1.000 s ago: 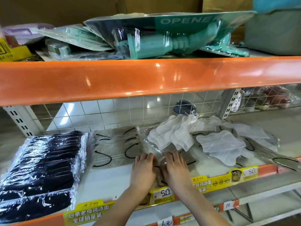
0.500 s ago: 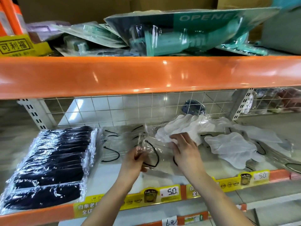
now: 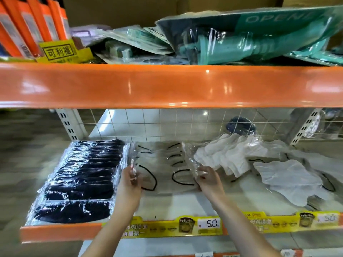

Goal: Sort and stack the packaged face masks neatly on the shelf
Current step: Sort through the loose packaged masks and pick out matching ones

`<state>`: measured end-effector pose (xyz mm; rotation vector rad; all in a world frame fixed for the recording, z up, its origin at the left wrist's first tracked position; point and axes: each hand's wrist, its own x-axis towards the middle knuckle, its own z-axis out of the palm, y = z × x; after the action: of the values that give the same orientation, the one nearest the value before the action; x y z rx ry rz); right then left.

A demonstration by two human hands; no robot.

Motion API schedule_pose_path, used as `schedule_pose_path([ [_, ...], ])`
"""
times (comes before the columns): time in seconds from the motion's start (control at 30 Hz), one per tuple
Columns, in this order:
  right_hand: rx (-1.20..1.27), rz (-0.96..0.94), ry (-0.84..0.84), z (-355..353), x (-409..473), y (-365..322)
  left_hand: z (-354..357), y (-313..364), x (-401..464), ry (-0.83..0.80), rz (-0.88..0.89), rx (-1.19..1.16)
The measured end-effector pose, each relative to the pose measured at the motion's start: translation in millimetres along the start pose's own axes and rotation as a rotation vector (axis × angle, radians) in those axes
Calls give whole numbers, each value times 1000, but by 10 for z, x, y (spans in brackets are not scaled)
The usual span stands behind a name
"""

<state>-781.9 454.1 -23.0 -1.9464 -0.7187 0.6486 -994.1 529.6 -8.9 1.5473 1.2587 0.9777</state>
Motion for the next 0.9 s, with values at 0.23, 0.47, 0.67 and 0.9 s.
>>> schedule_pose_path([
  [0.23, 1, 5, 85, 205, 79, -55, 171, -198, -132, 134, 560, 896],
  [0.47, -84, -21, 85, 302, 95, -108, 407, -183, -125, -176, 520, 1057],
  [0.67, -519, -371, 102, 366, -64, -138, 445, -73, 15, -300, 321, 1185],
  [0.9, -856, -482, -3, 596, -197, -40, 353, -139, 103, -188, 370, 1070],
])
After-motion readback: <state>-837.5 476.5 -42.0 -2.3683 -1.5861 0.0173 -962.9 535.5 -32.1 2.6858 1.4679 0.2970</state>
